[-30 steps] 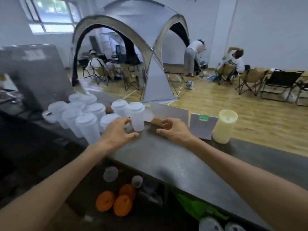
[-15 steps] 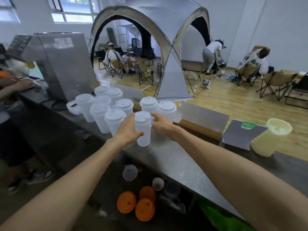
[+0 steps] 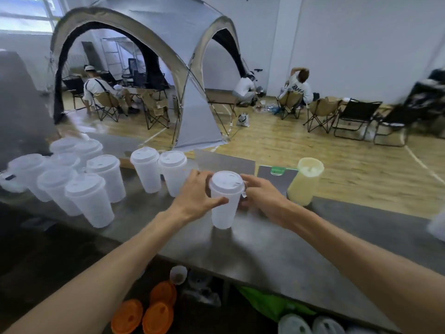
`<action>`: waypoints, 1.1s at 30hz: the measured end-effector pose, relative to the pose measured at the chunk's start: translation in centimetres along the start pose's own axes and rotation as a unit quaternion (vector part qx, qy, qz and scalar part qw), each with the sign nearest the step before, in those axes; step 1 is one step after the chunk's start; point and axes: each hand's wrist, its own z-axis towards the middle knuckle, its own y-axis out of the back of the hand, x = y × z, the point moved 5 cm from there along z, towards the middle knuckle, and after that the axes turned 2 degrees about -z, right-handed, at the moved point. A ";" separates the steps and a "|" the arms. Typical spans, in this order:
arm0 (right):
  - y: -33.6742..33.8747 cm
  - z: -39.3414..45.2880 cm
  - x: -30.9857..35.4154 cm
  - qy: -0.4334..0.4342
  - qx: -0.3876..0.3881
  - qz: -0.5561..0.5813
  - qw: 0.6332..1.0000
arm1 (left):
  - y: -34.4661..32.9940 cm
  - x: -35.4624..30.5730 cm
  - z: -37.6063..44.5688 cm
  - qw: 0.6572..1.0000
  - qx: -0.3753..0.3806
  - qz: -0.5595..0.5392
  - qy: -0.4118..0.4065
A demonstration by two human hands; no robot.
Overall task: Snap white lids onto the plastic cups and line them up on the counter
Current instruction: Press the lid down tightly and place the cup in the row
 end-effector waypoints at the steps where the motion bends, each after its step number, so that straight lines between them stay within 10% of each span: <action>1: 2.5 -1.5 -0.6 -0.013 -0.022 0.007 1.000 | -1.8 -2.0 0.4 0.999 0.013 -0.025 -0.018; 15: 22.2 -15.2 -6.8 -0.068 -0.210 0.017 0.975 | -21.1 -22.0 0.5 0.971 0.089 -0.190 -0.114; 33: 23.5 -13.8 -9.6 -0.074 -0.252 0.130 0.956 | -21.1 -20.0 -0.6 0.969 0.069 -0.217 -0.100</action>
